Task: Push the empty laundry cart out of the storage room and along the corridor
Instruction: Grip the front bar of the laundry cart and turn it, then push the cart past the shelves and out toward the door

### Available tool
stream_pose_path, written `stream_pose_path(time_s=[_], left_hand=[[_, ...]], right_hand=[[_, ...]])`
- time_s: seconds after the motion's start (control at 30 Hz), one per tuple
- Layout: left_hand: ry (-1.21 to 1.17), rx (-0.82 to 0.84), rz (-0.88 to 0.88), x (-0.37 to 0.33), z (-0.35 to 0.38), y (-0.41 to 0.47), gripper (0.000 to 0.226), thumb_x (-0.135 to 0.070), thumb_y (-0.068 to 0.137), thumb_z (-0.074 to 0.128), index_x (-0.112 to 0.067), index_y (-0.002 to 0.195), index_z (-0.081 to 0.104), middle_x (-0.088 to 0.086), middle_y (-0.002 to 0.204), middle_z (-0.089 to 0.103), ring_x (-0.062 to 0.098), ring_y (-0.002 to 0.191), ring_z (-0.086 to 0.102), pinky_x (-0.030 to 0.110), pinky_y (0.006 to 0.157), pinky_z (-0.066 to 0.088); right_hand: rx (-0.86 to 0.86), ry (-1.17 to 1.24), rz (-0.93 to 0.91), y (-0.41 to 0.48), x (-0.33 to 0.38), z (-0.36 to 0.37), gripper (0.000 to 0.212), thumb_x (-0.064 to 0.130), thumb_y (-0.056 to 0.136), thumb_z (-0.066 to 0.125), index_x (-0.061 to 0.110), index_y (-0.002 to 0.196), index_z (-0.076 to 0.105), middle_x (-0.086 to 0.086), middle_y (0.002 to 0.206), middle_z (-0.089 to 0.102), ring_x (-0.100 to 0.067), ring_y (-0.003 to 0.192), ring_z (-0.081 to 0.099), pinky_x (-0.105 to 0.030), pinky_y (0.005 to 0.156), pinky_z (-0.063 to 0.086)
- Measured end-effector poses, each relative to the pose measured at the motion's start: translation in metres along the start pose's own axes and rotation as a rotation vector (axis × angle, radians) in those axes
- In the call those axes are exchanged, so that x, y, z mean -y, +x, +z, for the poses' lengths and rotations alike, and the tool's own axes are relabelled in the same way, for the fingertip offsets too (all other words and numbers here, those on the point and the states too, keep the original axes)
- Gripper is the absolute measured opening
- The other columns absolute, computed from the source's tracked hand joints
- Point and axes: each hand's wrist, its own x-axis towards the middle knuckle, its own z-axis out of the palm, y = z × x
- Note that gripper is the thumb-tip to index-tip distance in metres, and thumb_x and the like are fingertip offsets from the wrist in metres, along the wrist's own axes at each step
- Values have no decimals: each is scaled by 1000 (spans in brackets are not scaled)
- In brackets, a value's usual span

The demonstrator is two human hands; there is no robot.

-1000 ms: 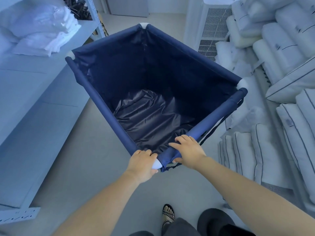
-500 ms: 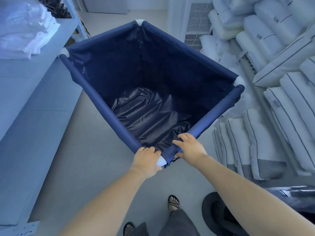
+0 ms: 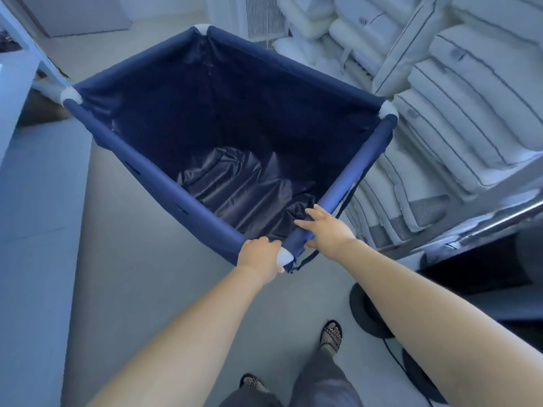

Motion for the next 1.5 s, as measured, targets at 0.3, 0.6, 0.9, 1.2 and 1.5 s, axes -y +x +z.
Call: stream_pose_path(time_s=[0.3,0.6,0.9,1.2,1.5], left_hand=[[30,78,22,-25,7,-19,52,-43,85,59,-16,128,45,9,124,51,27,111,50,31,84,36],[-110,3,-126,-58,32,-49,58,-21,76,58,-22,131,41,-1,125,44,21,119,39,28,106,22],[-230,-174,-488,-129,64,-60,58,-69,76,45,-32,121,50,-6,123,49,18,126,35,45,115,0],[-233,-192,-596,-189,64,-54,55,-58,88,44,-26,132,41,-5,127,52,20,123,40,46,112,18],[-170,-215,-556,-210,58,-29,45,-50,89,51,-25,124,42,-1,117,56,25,105,50,34,93,35]], right_hand=[[92,-56,-2,-24,-14,12,61,37,89,56,31,144,29,-4,148,33,-22,141,17,-42,101,41],[-14,-27,-254,-58,-89,34,62,42,93,49,29,147,21,0,152,24,-18,142,12,-37,116,6],[-41,-234,-312,-61,-184,44,63,58,92,32,28,145,17,-4,149,24,-25,136,21,-45,117,7],[-55,-228,-385,-75,-194,64,62,60,90,37,23,138,25,-4,132,35,-28,120,36,-47,112,15],[-58,-232,-446,-74,-202,56,55,56,90,41,27,135,29,-2,126,42,-26,114,40,-40,104,23]])
